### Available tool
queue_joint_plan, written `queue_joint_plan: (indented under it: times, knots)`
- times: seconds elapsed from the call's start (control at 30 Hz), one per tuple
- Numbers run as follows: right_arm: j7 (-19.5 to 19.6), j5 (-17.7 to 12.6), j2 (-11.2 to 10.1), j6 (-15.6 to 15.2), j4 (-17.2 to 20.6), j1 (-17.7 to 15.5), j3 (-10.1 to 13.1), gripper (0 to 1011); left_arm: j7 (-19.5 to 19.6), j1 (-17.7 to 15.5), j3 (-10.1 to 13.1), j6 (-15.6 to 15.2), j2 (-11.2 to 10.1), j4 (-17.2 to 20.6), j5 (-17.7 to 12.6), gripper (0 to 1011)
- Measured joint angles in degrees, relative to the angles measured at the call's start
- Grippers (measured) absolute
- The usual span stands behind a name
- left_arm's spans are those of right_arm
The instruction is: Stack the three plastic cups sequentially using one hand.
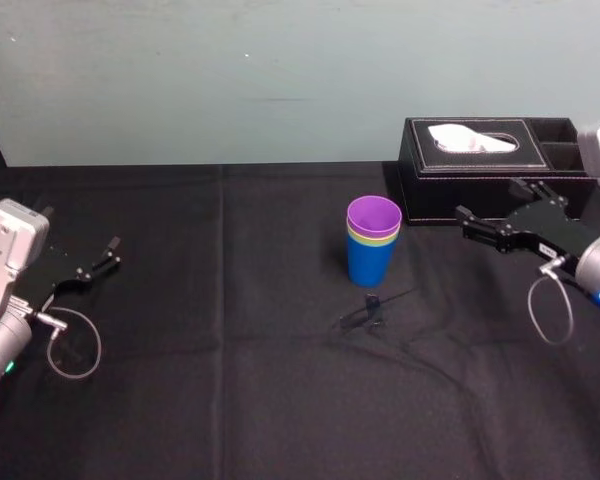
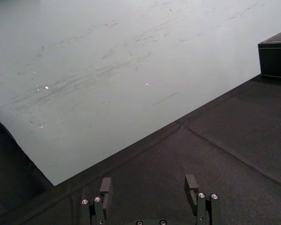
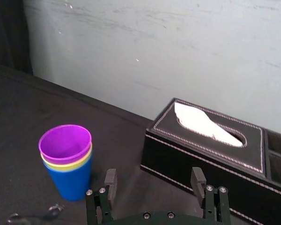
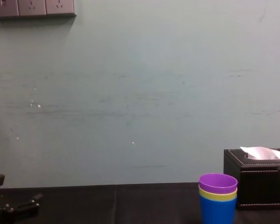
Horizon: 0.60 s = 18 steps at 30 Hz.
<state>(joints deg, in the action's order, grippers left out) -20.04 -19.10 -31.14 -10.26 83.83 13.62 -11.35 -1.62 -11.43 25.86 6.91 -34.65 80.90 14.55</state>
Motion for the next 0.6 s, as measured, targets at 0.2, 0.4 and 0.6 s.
queue_joint_plan:
  times: [0.2,0.4,0.6]
  knots:
    - [-0.2,-0.2,0.2,0.0,-0.7,-0.9,0.9,1003,0.0,0.0,0.0,0.0,0.0,0.0,0.0,1010]
    - [-0.6,-0.3,0.3,-0.3,-0.9,-1.7,1.2,1003,0.0,0.0,0.0,0.0,0.0,0.0,0.0,1010]
    - [-0.6,-0.3,0.3,-0.3,-0.9,-1.6,1.2,1002,0.0,0.0,0.0,0.0,0.0,0.0,0.0,1010]
